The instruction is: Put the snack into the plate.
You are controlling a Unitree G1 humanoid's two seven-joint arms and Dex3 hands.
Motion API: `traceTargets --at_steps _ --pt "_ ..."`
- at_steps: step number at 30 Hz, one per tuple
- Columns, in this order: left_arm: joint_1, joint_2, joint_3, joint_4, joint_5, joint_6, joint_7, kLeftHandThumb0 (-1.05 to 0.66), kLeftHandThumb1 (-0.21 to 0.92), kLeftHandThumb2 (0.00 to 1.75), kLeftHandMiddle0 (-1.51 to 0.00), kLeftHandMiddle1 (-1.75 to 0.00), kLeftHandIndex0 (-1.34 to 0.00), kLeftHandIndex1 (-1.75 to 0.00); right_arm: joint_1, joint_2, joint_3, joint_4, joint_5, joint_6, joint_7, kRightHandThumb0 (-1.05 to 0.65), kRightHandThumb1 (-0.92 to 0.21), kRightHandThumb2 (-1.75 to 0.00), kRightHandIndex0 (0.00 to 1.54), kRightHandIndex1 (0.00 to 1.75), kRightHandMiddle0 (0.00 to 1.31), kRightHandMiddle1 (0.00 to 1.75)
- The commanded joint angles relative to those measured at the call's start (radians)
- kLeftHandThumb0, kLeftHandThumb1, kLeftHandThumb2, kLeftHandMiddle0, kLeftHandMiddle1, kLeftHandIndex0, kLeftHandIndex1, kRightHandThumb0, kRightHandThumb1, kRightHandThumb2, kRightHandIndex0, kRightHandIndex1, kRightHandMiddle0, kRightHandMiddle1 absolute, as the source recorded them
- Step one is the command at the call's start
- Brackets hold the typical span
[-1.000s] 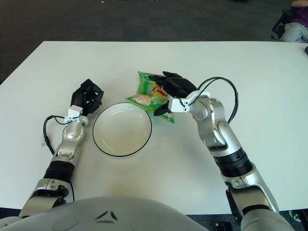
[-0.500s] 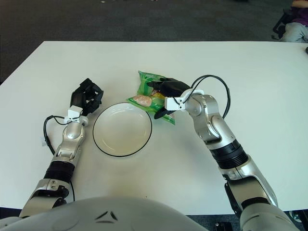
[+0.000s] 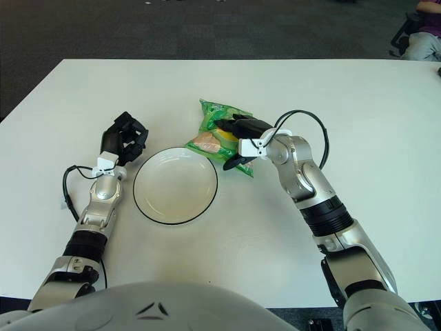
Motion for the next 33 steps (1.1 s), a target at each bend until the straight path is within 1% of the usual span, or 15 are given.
traceTargets --at_steps 1,7,10,15,18,19,20,21,22,24,26,27,30,31,33 --pt "0.023 0.0 -0.003 0.027 0.008 -0.014 0.008 -0.3 0.92 0.28 -0.96 -1.75 -0.76 -1.75 0.001 -0.013 0.027 0.09 -0.011 -0.02 0.004 -0.65 -0.84 -0.01 0.0 0.0 0.28 0.05" --pt "0.022 0.001 -0.002 0.03 0.008 -0.018 0.008 -0.3 0.92 0.28 -0.96 -1.75 -0.76 -1.75 -0.007 -0.027 0.041 0.15 -0.028 -0.06 -0.024 -0.65 -0.85 -0.01 0.01 0.0 0.35 0.07" --pt "0.022 0.0 -0.002 0.031 0.009 -0.019 0.009 -0.3 0.92 0.28 -0.96 -1.75 -0.76 -1.75 -0.001 -0.032 0.042 0.155 -0.034 -0.072 -0.042 -0.65 -0.86 -0.01 0.02 0.01 0.45 0.09" --pt "0.021 0.0 -0.002 0.033 0.009 -0.022 0.009 -0.3 0.92 0.28 -0.96 -1.75 -0.76 -1.75 0.046 -0.03 0.036 0.149 -0.086 -0.069 -0.159 -0.62 -0.88 0.0 0.1 0.02 0.67 0.11" --pt "0.022 -0.001 -0.002 0.032 0.009 -0.024 0.01 -0.3 0.92 0.28 -0.96 -1.75 -0.76 -1.75 0.078 -0.007 0.046 0.149 -0.182 -0.009 -0.289 -0.55 -0.9 0.0 0.27 0.03 0.79 0.16" --pt "0.022 -0.001 -0.002 0.032 0.009 -0.024 0.01 -0.3 0.92 0.28 -0.96 -1.75 -0.76 -1.75 0.084 0.001 0.052 0.155 -0.216 0.009 -0.333 -0.49 -0.91 -0.04 0.43 0.09 0.74 0.55" --pt "0.021 -0.001 -0.002 0.033 0.009 -0.024 0.01 -0.3 0.92 0.28 -0.96 -1.75 -0.76 -1.75 0.089 0.006 0.056 0.159 -0.238 0.021 -0.362 -0.45 -0.91 -0.06 0.49 0.21 0.7 0.81" --pt "0.021 -0.001 -0.002 0.033 0.009 -0.025 0.01 -0.3 0.92 0.28 -0.96 -1.75 -0.76 -1.75 0.091 0.013 0.065 0.18 -0.27 0.031 -0.414 -0.43 -0.92 -0.07 0.5 0.28 0.69 0.9" --pt "0.021 -0.001 -0.002 0.033 0.009 -0.025 0.01 -0.3 0.92 0.28 -0.96 -1.75 -0.76 -1.75 0.093 0.018 0.071 0.195 -0.29 0.037 -0.449 -0.41 -0.92 -0.08 0.47 0.5 0.67 1.03" --pt "0.021 -0.001 -0.002 0.033 0.009 -0.026 0.01 -0.29 0.92 0.28 -0.96 -1.75 -0.76 -1.75 0.093 0.037 0.075 0.231 -0.313 0.048 -0.521 -0.4 -0.92 -0.09 0.42 0.79 0.67 1.14" --pt "0.02 -0.001 -0.002 0.035 0.009 -0.028 0.01 -0.29 0.92 0.28 -0.96 -1.75 -0.75 -1.75 0.084 0.044 0.08 0.268 -0.327 0.049 -0.567 -0.39 -0.92 -0.09 0.31 1.24 0.66 1.21" --pt "0.02 -0.001 -0.002 0.035 0.009 -0.029 0.01 -0.29 0.92 0.28 -0.96 -1.75 -0.75 -1.75 0.08 0.044 0.082 0.282 -0.333 0.048 -0.583 -0.31 -0.88 -0.19 0.31 1.3 0.65 1.25" --pt "0.02 -0.001 -0.002 0.037 0.009 -0.032 0.01 -0.29 0.92 0.28 -0.96 -1.75 -0.75 -1.75 0.073 0.042 0.084 0.313 -0.339 0.033 -0.63 -0.08 -0.63 -0.78 0.3 1.56 0.55 1.54" --pt "0.019 -0.001 -0.001 0.038 0.009 -0.032 0.01 -0.29 0.92 0.28 -0.96 -1.75 -0.75 -1.75 0.076 0.041 0.078 0.318 -0.327 0.017 -0.649 -0.07 -0.61 -0.83 0.3 1.58 0.53 1.58" --pt "0.019 -0.001 -0.001 0.039 0.009 -0.034 0.011 -0.29 0.92 0.28 -0.96 -1.75 -0.75 -1.75 0.088 0.038 0.053 0.327 -0.277 -0.037 -0.699 -0.03 -0.54 -0.94 0.41 1.54 0.49 1.66"
